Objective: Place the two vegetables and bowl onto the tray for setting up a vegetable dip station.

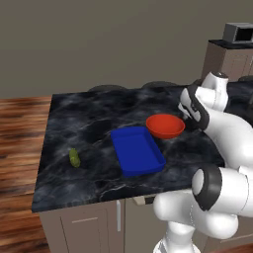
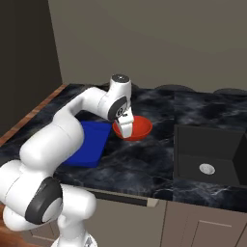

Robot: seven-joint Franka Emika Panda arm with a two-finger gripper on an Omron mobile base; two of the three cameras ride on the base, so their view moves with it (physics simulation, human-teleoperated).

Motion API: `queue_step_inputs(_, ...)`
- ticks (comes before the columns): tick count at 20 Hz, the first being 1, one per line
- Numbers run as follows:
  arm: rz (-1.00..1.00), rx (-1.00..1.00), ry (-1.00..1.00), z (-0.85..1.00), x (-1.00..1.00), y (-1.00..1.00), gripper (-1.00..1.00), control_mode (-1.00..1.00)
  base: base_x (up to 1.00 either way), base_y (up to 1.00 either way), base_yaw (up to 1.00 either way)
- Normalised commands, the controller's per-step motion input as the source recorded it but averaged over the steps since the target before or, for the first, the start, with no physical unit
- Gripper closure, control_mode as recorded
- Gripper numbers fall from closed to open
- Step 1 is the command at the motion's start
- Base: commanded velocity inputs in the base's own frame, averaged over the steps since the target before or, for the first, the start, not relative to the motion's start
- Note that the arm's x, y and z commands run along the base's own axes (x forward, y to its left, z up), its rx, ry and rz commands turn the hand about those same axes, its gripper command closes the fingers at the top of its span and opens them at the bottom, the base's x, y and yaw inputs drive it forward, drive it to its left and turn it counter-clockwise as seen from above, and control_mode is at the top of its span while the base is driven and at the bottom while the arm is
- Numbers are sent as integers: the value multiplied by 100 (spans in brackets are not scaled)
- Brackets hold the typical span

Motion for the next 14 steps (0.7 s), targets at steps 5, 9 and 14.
queue_step_inputs(5,0,0,8,-21,21,0,-100,-100,0,0,0)
queue_step_inputs(9,0,1,7,-26,24,0,-100,-100,0,0,0)
queue_step_inputs(14,-1,0,0,-31,19,0,-100,-100,0,0,0)
